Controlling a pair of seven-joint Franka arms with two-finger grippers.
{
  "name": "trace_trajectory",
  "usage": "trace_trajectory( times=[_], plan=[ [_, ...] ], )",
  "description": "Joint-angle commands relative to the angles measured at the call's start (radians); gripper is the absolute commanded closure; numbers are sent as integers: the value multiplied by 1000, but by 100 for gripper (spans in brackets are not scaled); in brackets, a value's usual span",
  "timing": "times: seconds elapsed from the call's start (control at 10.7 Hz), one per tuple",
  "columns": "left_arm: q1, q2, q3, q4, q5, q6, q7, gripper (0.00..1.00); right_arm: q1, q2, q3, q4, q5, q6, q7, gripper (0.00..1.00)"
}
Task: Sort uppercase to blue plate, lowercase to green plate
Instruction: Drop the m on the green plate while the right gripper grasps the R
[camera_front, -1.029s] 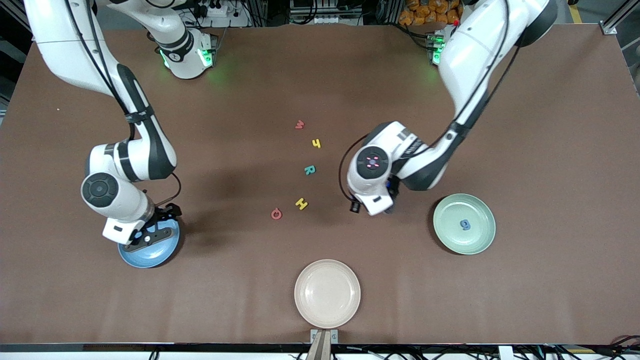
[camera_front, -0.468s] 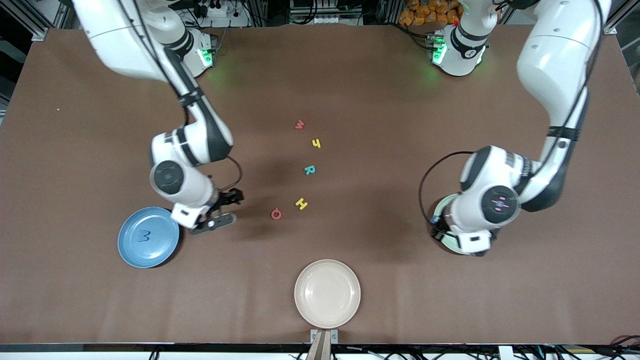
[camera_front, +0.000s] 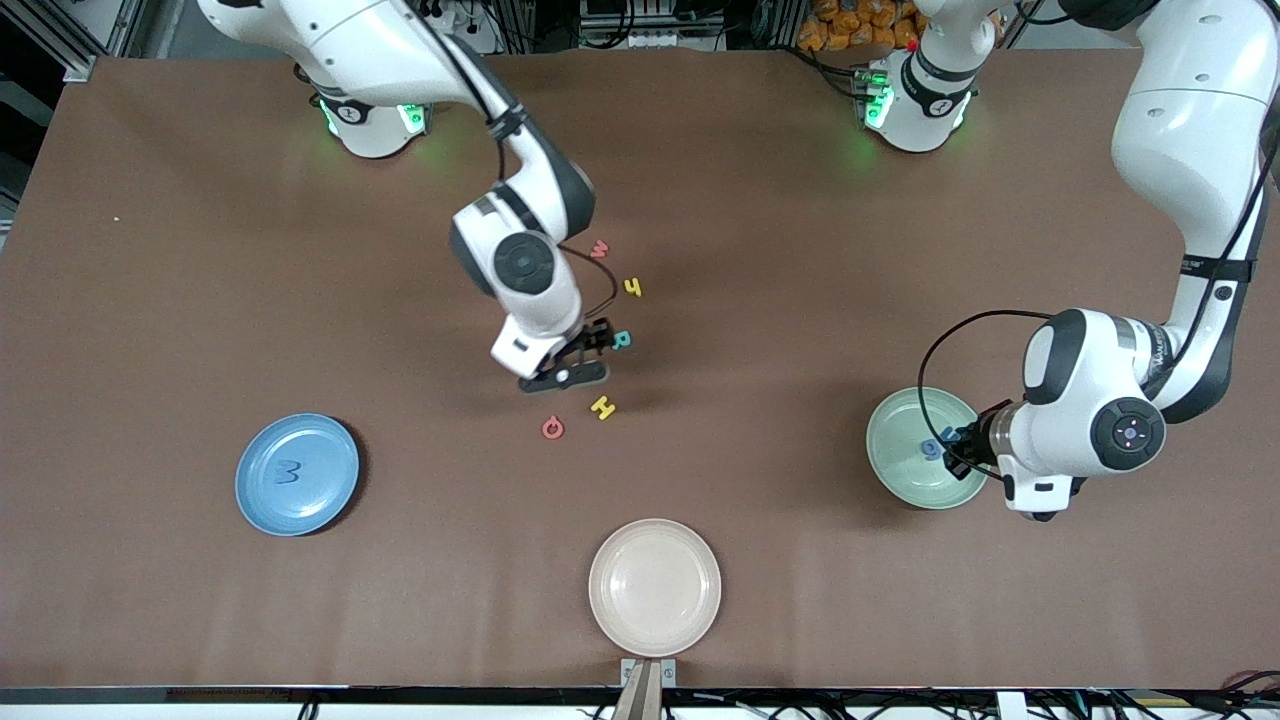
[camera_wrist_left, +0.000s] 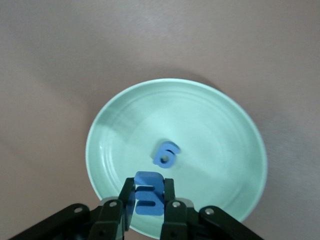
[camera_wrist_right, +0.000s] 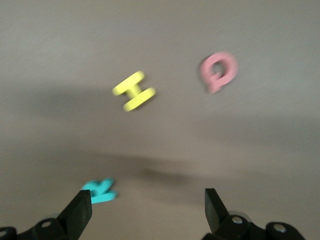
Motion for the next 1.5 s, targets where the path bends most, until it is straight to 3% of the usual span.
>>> trace_trajectory(
  times=[0.0, 0.09, 0.19, 0.28, 0.37, 0.47, 0.56, 0.75, 1.4],
  plan=[
    [9, -14, -12, -84, -14, 84, 13, 100, 56, 81, -13, 81, -1, 3, 111, 0],
    [9, 3, -12, -89, -6, 98, 27, 100, 73, 95, -13, 87, -18, 11, 137, 0],
    [7, 12, -11, -86, -2, 100, 59, 93, 81, 101, -13, 84, -29, 46, 142, 0],
    [7, 9, -8, -84, -2, 100, 101, 72, 89, 112, -13, 78, -29, 78, 142, 0],
    [9, 4, -9, -81, -3, 98, 116, 33, 109, 129, -13, 79, -32, 95, 142, 0],
    [-5, 3, -9, -77, -2, 98, 107, 13, 110, 139, -13, 78, -40, 132, 131, 0],
    [-10, -5, -12, -75, -3, 98, 96, 0, 110, 150, -13, 78, -75, 143, 128, 0],
    [-20, -29, -18, -55, -3, 86, 92, 0, 110, 159, -11, 66, -119, 143, 127, 0],
    [-68, -97, -64, -43, -9, 57, 92, 0, 124, 155, -10, 39, -119, 143, 130, 0]
  ],
)
